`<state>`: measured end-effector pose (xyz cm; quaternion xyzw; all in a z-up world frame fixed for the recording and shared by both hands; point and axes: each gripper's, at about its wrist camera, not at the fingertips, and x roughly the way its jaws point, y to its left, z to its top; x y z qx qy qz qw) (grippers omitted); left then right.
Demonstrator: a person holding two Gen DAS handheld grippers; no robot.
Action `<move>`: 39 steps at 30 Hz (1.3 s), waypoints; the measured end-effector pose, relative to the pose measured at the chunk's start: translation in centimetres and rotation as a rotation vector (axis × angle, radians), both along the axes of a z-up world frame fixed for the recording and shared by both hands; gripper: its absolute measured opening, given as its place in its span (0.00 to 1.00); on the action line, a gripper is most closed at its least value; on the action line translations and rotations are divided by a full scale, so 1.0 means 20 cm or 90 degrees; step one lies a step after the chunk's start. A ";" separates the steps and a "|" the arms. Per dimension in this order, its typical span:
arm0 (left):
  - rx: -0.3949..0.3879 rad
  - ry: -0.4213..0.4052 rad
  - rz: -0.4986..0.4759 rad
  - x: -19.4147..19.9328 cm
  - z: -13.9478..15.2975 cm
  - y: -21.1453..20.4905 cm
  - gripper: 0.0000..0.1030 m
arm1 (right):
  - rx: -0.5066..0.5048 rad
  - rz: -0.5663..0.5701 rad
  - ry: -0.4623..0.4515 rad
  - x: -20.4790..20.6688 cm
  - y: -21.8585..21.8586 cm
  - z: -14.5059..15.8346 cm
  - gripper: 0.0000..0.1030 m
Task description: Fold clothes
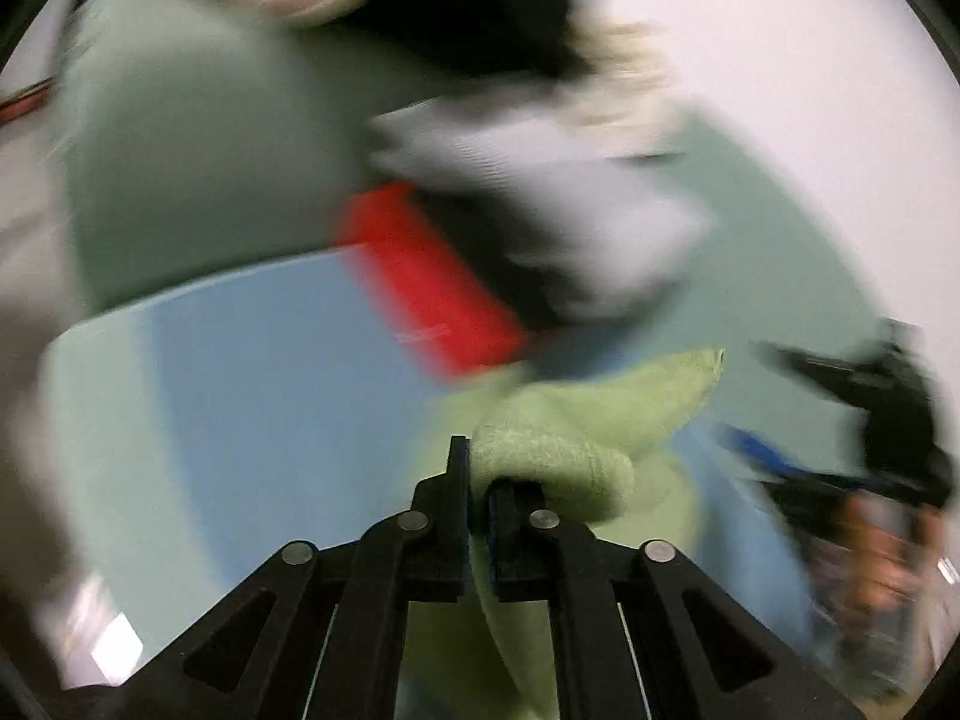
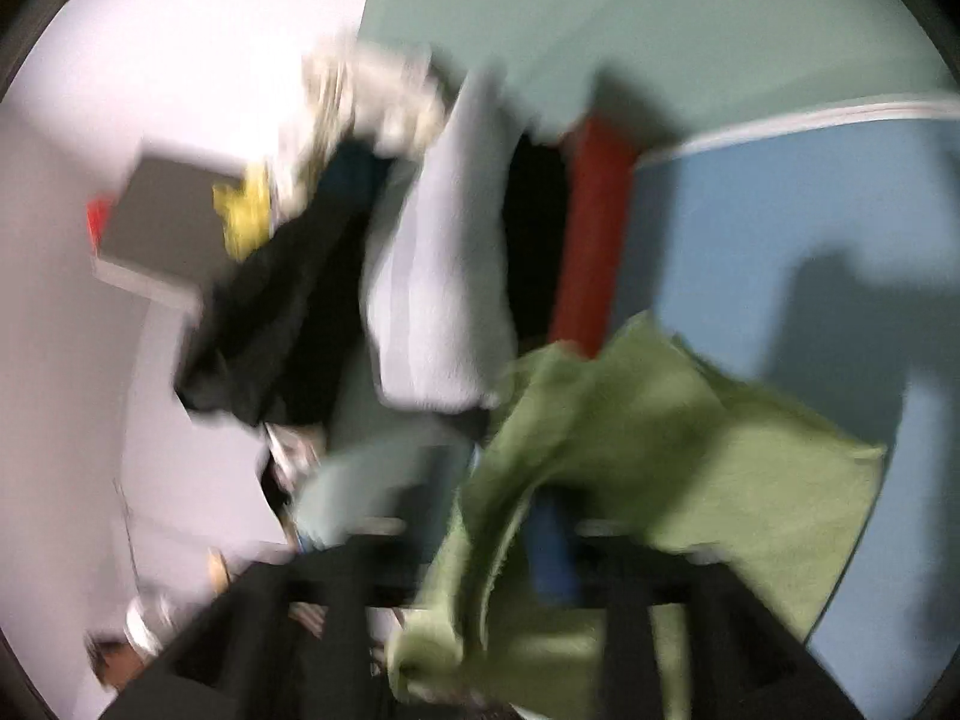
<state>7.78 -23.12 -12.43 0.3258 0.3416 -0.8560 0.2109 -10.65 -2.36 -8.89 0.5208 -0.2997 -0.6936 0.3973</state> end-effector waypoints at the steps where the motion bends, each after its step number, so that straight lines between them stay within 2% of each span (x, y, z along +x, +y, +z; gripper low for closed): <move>1: 0.017 -0.055 0.035 0.00 -0.08 -0.07 0.17 | 0.021 0.010 -0.007 -0.01 -0.05 -0.02 0.66; 3: 0.113 -0.105 0.064 0.04 -0.21 -0.16 0.35 | 0.012 -0.004 -0.023 -0.01 -0.03 -0.06 0.67; 6: 0.175 -0.088 0.055 0.09 -0.26 -0.14 0.47 | 0.013 -0.049 -0.066 0.05 0.16 -0.19 0.71; 7: 0.195 -0.083 0.051 0.10 -0.27 -0.12 0.48 | 0.031 -0.064 -0.083 0.08 0.23 -0.25 0.71; 9: 0.212 -0.083 0.002 0.07 -0.26 -0.03 0.52 | 0.076 -0.071 -0.124 0.13 0.29 -0.38 0.70; 11: 0.262 -0.087 -0.030 0.04 -0.29 0.07 0.54 | 0.113 -0.064 -0.163 0.19 0.33 -0.51 0.63; 13: 0.317 -0.086 -0.051 0.01 -0.32 0.18 0.54 | 0.130 -0.034 -0.198 0.28 0.30 -0.60 0.61; 16: 0.394 -0.071 -0.024 0.02 -0.40 0.27 0.54 | 0.137 0.009 -0.236 0.41 0.21 -0.71 0.55; 18: 0.435 -0.063 0.002 0.04 -0.44 0.32 0.54 | 0.136 0.019 -0.238 0.47 0.14 -0.76 0.49; 19: 0.457 -0.057 0.018 0.06 -0.46 0.34 0.54 | 0.130 0.017 -0.230 0.48 0.11 -0.76 0.47; 22: 0.560 0.006 0.148 0.18 -0.53 0.38 0.58 | 0.098 0.009 -0.224 0.49 0.04 -0.78 0.26; 23: 0.589 0.024 0.185 0.23 -0.55 0.40 0.61 | 0.077 0.005 -0.230 0.49 0.03 -0.79 0.13; 26: 0.642 0.076 0.230 0.28 -0.58 0.48 0.67 | 0.015 0.007 -0.216 0.50 0.03 -0.69 0.08; 28: 0.665 0.114 0.229 0.28 -0.56 0.53 0.70 | 0.005 0.019 -0.181 0.52 0.01 -0.59 0.08; 30: 0.680 0.147 0.231 0.24 -0.55 0.57 0.72 | -0.016 0.021 -0.172 0.52 0.02 -0.52 0.08; 33: 0.699 0.192 0.217 0.16 -0.54 0.61 0.74 | -0.064 0.011 -0.197 0.50 0.03 -0.48 0.08; 36: 0.721 0.229 0.180 0.06 -0.56 0.60 0.74 | -0.071 -0.015 -0.205 0.46 0.08 -0.46 0.08; 39: 0.746 0.236 0.161 0.02 -0.60 0.59 0.74 | -0.087 -0.027 -0.219 0.43 0.14 -0.46 0.08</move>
